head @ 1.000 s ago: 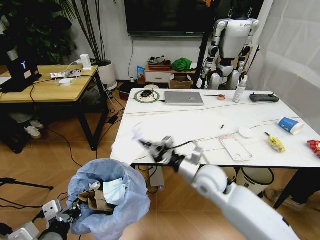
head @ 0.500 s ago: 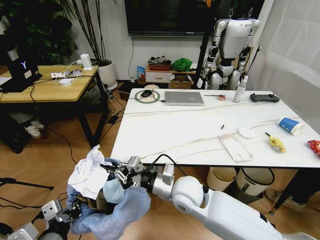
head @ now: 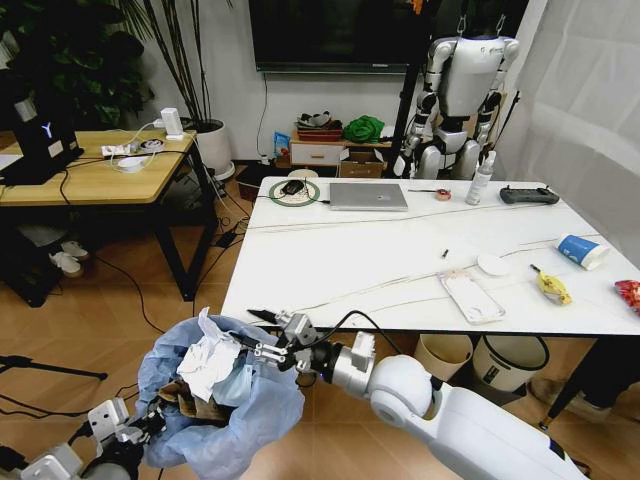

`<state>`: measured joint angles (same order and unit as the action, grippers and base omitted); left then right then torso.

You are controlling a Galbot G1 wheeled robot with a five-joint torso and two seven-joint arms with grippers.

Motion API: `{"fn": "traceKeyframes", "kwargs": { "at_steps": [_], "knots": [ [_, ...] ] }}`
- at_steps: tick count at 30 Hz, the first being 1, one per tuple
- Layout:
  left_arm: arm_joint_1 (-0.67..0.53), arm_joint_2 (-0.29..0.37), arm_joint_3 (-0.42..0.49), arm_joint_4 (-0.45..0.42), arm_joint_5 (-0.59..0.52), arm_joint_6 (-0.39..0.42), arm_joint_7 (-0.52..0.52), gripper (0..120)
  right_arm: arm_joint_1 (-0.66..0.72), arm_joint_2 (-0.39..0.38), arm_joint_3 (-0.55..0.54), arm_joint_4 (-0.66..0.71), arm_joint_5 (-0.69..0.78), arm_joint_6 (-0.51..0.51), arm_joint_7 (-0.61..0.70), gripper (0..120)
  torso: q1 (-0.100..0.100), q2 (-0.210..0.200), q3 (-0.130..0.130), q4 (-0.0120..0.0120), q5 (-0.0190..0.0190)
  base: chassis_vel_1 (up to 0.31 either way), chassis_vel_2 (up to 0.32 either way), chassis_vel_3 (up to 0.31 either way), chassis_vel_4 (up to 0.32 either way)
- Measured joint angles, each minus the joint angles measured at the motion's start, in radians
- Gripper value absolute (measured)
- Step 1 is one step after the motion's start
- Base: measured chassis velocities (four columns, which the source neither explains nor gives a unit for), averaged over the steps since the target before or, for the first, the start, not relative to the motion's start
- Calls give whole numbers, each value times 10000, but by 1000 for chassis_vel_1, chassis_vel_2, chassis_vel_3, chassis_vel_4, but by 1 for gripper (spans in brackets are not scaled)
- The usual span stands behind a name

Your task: Pick up the trash bin and place the trash from the table into it.

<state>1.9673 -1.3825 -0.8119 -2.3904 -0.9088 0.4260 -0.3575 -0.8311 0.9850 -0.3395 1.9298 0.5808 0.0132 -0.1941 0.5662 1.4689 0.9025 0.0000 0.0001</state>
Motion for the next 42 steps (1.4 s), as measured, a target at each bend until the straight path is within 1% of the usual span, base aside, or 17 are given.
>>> {"fn": "traceKeyframes", "kwargs": {
  "at_steps": [3, 4, 7, 9, 10, 11, 13, 16, 19, 20, 24, 26, 27, 33, 34, 39, 42],
  "knots": [
    [-75, 37, 111, 88, 40, 0, 0, 0, -600, -31, 940, -78, 1, 294, 499, 77, 0, 0, 0, -2, 0, 0, 0, 0, 0],
    [-75, 37, 111, 88, 40, 0, 0, 0, -600, -31, 940, -78, 1, 294, 499, 77, 0, 0, 0, -2, 0, 0, 0, 0, 0],
    [-140, 215, 286, 176, 106, 2, 48, 0, -1553, -9, 2506, -377, 10, 466, 1323, 90, 0, 0, 1, -2, 2, 0, 0, 0, 0],
    [-144, 231, 292, 183, 113, 2, 52, 0, -1614, -4, 2616, -401, 2, 493, 1361, 90, 0, 0, 0, -3, 3, 0, 0, 0, 0],
    [-175, 410, 382, 254, 206, -12, 127, 0, -2339, 16, 4020, -662, -65, 1016, 1596, 98, 0, 0, 0, -4, -1, 0, 0, 0, 0],
    [-210, 499, 439, 297, 240, -24, 166, 0, -2737, 29, 4649, -709, -128, 1120, 1582, 100, 0, 0, 0, 4, 5, 0, 0, 0, 0],
    [-242, 555, 471, 334, 271, -36, 188, 0, -2987, 35, 5036, -715, -180, 1128, 1569, 100, 0, 0, 0, 4, 6, 0, 0, 0, 0],
    [-484, 815, 693, 604, 390, -87, 263, 0, -4255, 105, 6758, -735, -353, 1243, 1292, 100, 0, 0, 0, -4, -2, 0, 0, 0, 0],
    [-755, 1047, 1057, 832, 455, -118, 302, 0, -5534, 491, 8361, -759, -342, 1743, 323, 100, 0, 0, -1, -5, 1, 0, 0, 0, 0],
    [-755, 1047, 1057, 832, 455, -118, 302, 0, -5534, 491, 8361, -759, -342, 1743, 323, 100, 0, 0, -1, -5, 1, 0, 0, 0, 0],
    [-928, 1321, 1485, 1034, 636, -222, 420, 0, -6767, 1271, 9828, -726, -580, 2066, -677, 100, 0, 0, -1, 0, 1, 0, 0, 0, 0],
    [-990, 1469, 1594, 1107, 680, -271, 476, 0, -7231, 1719, 10292, -722, -743, 2146, -919, 100, 0, 1, 0, -1, 0, 0, 0, 0, 0],
    [-990, 1469, 1594, 1107, 680, -271, 476, 0, -7231, 1719, 10292, -722, -743, 2146, -919, 100, 0, 1, 0, -1, 0, 0, 0, 0, 0],
    [-1513, 1924, 2028, 1384, 888, -410, 534, 0, -8289, 3409, 11552, -717, -1020, 2570, -1821, 100, -1, 1, -1, -2, -1, 0, 0, 0, 0],
    [-1513, 1924, 2028, 1384, 888, -410, 534, 0, -8289, 3409, 11552, -717, -1020, 2570, -1821, 100, -1, 1, -1, -2, -1, 0, 0, 0, 0],
    [-1746, 2162, 2339, 1580, 925, -512, 632, 0, -8585, 4389, 12129, -847, -1479, 3015, -2389, 100, -1, 1, 0, -2, -1, 0, 0, 0, 0],
    [-1825, 2275, 2467, 1660, 924, -543, 659, 0, -8597, 4743, 12301, -967, -1705, 3216, -2614, 100, -1, 1, 0, -1, -5, -28, -19, 41, 39]
  ]
}}
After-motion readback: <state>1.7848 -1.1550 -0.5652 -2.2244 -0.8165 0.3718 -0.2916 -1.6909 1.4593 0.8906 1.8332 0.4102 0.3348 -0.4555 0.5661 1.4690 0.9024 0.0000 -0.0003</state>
